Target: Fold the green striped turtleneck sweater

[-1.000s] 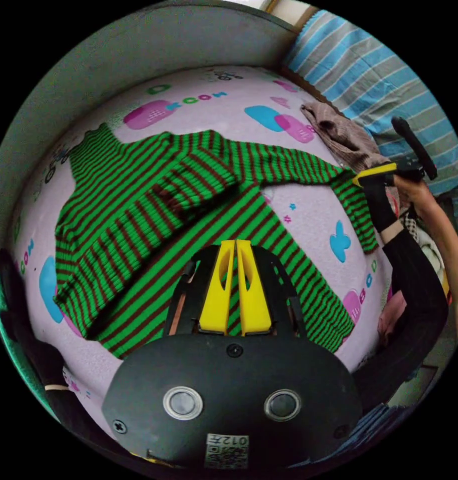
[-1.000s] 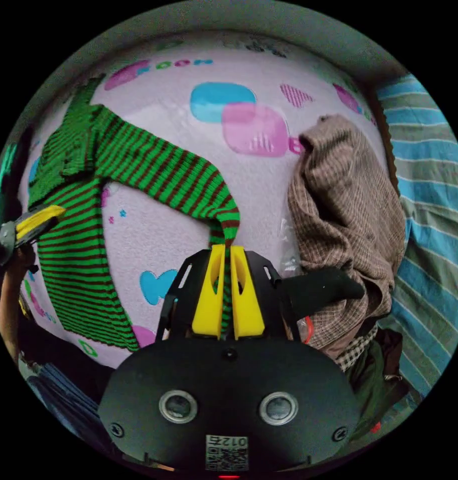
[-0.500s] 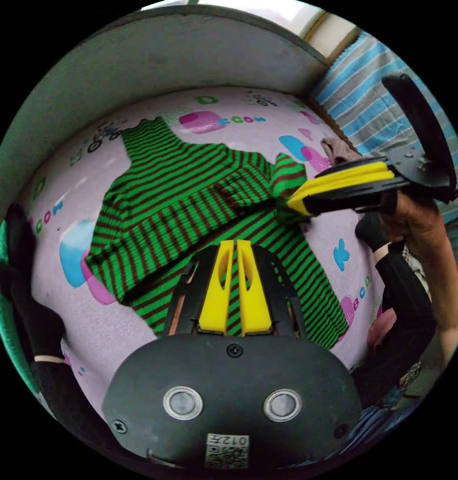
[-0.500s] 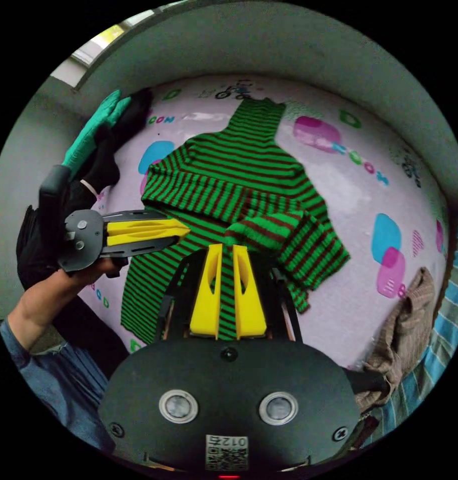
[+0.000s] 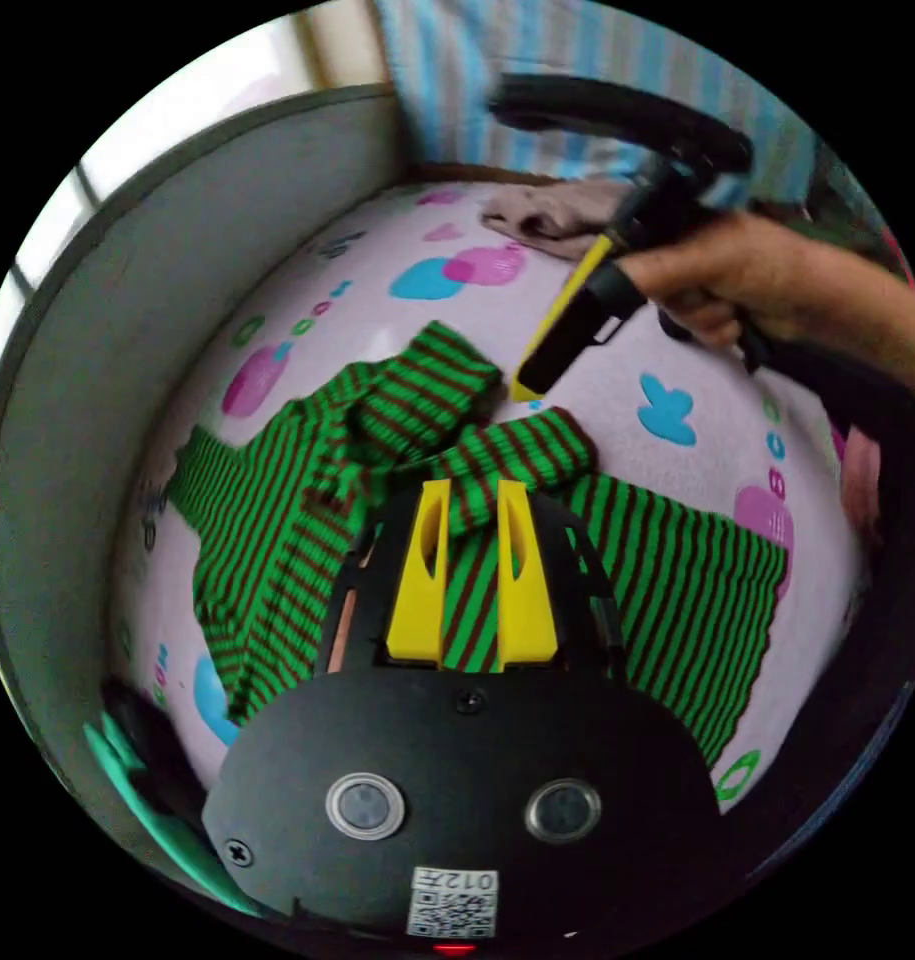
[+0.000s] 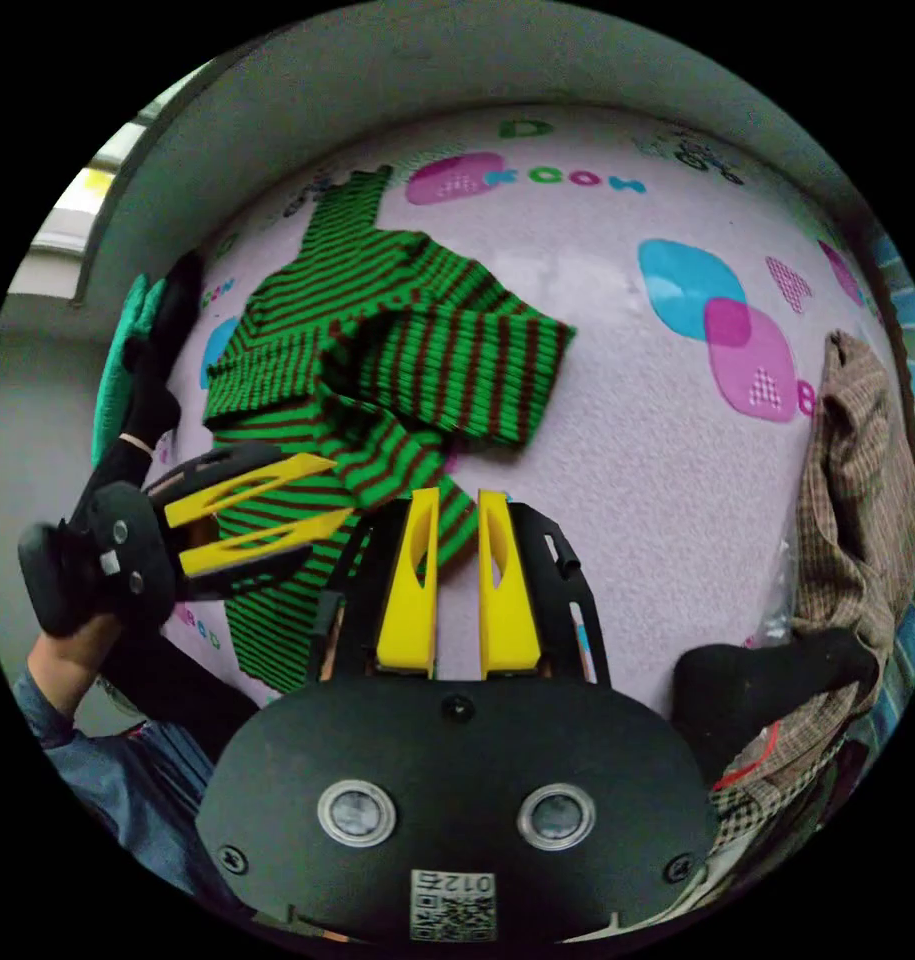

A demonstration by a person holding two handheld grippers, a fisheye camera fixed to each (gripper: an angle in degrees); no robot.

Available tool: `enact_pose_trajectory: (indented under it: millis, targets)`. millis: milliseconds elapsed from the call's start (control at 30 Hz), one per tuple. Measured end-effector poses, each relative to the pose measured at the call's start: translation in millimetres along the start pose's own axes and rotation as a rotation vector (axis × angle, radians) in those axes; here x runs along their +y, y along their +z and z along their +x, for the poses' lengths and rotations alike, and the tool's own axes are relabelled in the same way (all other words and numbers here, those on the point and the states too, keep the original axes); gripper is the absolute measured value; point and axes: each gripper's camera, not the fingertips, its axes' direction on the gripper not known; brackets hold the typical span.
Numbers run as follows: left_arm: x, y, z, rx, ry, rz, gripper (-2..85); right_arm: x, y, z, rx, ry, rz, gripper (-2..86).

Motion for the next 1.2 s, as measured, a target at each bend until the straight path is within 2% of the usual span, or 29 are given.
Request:
enact_pose_trajectory:
  millis: [100,267,333,433,600,767,867,1033,1133,1200]
  targets:
    - [-17.3,31.9,37.3,-0.037,0.167,-0.108,3.9,13.6,5.5,20.9,0.010,0.041,0.011,5.9]
    - [-23.9,30.4,29.0,-0.082,0.125,-0.141,1.4,26.7,5.8,42.4,-0.018,0.070,0.040,5.5]
    - [-22.4,11.8,-1.1,-0.009,0.025,-0.114,0.9,30.0,-3.4,50.6,-0.012,0.111,0.111,5.3]
    - [-5.8,-43.3,-99.5,0.200,-0.302,0.040,0.5,33.4,-15.6,61.6,-0.060,0.165,0.208,5.6]
    - [54.4,-111.2,-210.1,0.372,-0.699,0.311,0.3,20.4,-5.7,39.0,-0.074,0.095,0.187,7.5]
    - [137.1,-141.8,-252.6,0.350,-0.873,0.426,0.3,2.2,8.4,3.9,-0.056,0.050,0.189,7.8]
    - [193.1,-141.4,-260.0,0.264,-0.934,0.457,0.3,-7.4,18.5,-8.5,-0.068,0.042,0.162,7.7]
    - [285.3,-80.9,-259.0,0.164,-1.105,0.293,0.3,-22.1,31.1,-24.8,-0.059,0.041,0.113,7.5]
    - [318.3,-59.2,-257.3,0.202,-1.184,0.279,0.3,-29.6,31.5,-34.8,-0.018,0.038,0.099,7.5]
    - [337.3,-57.5,-257.2,0.222,-1.212,0.332,0.3,-34.1,27.2,-39.0,0.005,0.050,0.113,7.5]
